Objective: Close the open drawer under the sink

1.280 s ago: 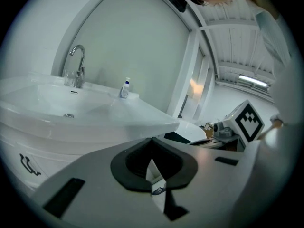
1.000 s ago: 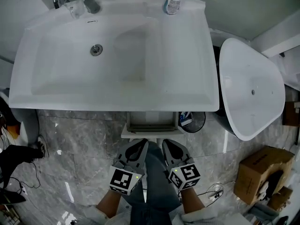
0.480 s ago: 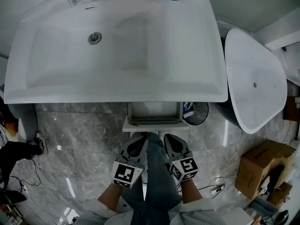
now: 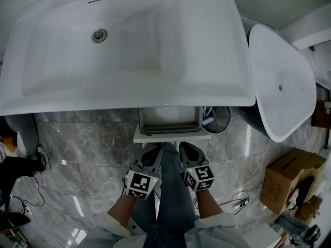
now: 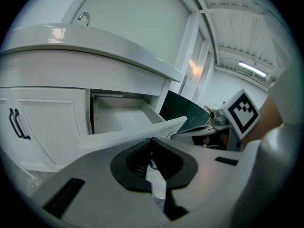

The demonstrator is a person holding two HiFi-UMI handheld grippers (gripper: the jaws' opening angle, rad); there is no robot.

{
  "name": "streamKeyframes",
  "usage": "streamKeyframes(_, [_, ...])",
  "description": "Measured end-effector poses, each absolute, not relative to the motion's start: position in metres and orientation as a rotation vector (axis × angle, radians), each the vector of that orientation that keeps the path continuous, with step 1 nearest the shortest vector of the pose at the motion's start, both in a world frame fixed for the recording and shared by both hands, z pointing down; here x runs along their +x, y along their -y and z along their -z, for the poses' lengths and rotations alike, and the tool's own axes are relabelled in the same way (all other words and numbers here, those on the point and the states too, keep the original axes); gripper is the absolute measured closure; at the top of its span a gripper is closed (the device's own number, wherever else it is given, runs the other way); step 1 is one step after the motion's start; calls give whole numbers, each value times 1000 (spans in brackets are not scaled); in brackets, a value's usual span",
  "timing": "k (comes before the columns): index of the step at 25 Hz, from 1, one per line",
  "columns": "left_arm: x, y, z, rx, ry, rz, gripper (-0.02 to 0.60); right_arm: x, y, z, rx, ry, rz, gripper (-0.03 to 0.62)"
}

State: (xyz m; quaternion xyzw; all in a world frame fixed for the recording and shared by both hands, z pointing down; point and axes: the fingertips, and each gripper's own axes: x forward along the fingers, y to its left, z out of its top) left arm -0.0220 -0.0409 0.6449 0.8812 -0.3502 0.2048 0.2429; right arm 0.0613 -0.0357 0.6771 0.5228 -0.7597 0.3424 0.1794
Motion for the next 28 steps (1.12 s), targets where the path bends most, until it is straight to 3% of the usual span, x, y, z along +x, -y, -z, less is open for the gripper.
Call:
streamKeyframes(10, [-38, 45, -677, 2300, 1040, -603, 566, 68, 42, -692, 1506, 2085, -975, 585])
streamKeyframes(28, [-34, 60, -661, 2354, 1046, -572, 566, 73, 55, -678, 1584, 2075, -872, 585])
